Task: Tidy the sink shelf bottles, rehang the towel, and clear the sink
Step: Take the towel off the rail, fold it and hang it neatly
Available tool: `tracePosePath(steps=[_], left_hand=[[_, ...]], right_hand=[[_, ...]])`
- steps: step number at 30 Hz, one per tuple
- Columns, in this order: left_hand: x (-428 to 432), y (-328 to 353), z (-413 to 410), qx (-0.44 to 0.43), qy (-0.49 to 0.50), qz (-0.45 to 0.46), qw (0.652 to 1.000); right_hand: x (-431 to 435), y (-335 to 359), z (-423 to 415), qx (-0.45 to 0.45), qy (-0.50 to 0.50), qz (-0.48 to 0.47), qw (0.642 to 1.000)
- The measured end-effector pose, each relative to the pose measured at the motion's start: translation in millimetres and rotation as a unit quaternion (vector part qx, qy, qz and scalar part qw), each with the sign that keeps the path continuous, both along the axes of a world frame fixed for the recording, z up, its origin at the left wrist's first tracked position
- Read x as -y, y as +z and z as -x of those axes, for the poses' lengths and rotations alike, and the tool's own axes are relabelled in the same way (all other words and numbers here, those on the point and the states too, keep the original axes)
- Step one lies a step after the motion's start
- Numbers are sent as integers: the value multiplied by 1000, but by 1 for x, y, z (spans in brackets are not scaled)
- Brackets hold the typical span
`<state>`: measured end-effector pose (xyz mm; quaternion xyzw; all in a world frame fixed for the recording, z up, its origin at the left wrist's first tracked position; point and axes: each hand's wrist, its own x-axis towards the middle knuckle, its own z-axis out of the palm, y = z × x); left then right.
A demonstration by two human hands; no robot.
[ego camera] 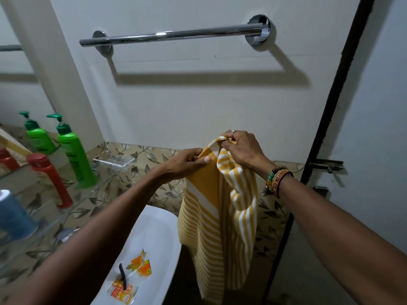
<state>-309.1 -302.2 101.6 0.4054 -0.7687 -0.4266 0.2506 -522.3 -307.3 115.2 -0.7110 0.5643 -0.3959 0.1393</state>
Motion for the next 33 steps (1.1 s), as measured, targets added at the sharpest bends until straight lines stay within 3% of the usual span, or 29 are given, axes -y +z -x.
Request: tracePosePath(steps=[5, 11, 17, 21, 25, 29, 33], left_hand=[[-15, 8, -7, 33, 7, -4, 999], [-22, 4, -3, 145, 28, 45, 988], [-25, -11, -1, 266, 112, 96, 952], [-31, -15, 10, 289, 239, 173, 911], [-43, -13, 26, 239, 322, 244, 883], [-58, -11, 36, 222, 311, 269, 884], [-74, -16, 38, 274, 265, 311, 871]], right_hand=[[-1, 9, 13, 12, -43, 19, 999], [1, 9, 39, -20, -69, 32, 997], [0, 4, 73, 16, -62, 4, 998], [2, -2, 86, 58, -39, -17, 997], [11, -3, 95, 112, -19, -24, 993], [18, -3, 100, 138, -12, -27, 990], [20, -3, 102, 202, 3, -58, 978]])
